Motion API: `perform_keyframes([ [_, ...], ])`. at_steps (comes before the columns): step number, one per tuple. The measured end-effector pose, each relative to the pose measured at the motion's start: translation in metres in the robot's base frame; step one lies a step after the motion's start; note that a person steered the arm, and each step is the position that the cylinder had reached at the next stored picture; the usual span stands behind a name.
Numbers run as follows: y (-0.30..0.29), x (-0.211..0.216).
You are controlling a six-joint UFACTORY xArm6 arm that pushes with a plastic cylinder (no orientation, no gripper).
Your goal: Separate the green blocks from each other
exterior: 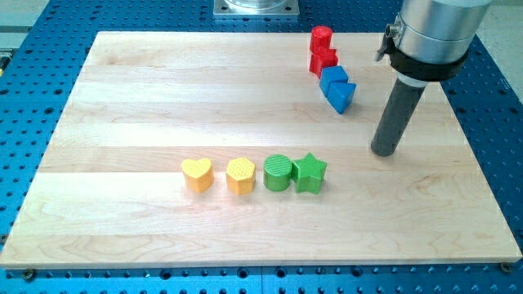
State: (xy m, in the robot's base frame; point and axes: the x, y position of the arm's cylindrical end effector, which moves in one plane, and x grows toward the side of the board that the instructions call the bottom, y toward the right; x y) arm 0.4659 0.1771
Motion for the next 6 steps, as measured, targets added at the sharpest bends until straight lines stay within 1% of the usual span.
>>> perform_keyframes([
  [1, -0.013, 0.044],
  [2, -0.097, 0.083],
  [3, -0.192, 0.08],
  [4, -0.189, 0.079],
  [5, -0.148, 0.071],
  [6, -0.141, 0.028],
])
